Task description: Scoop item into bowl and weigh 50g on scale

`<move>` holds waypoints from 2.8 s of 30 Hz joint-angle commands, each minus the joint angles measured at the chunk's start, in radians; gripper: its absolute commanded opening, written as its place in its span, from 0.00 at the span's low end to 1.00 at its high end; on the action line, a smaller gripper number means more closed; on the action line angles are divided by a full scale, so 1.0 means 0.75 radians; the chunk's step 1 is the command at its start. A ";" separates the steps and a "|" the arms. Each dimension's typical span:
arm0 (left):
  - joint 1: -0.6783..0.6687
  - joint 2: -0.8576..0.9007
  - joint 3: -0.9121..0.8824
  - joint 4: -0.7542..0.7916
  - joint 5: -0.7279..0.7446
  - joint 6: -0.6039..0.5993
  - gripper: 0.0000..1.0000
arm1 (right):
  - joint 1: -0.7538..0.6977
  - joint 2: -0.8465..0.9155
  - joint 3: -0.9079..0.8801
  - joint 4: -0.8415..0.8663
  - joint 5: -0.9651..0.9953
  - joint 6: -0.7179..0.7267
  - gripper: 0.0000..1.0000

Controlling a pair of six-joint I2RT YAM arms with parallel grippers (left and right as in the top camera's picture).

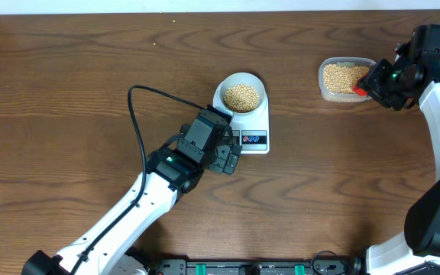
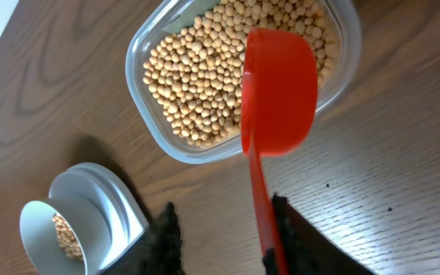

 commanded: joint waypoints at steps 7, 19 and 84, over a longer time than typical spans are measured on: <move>0.007 0.004 -0.014 0.001 -0.012 -0.001 0.98 | -0.009 0.004 -0.030 0.017 0.047 0.029 0.43; 0.007 0.004 -0.014 0.000 -0.012 -0.002 0.98 | -0.009 0.004 -0.096 0.086 0.036 0.130 0.51; 0.007 0.004 -0.014 0.001 -0.012 -0.001 0.98 | 0.173 -1.672 -0.821 0.198 0.389 -0.699 0.99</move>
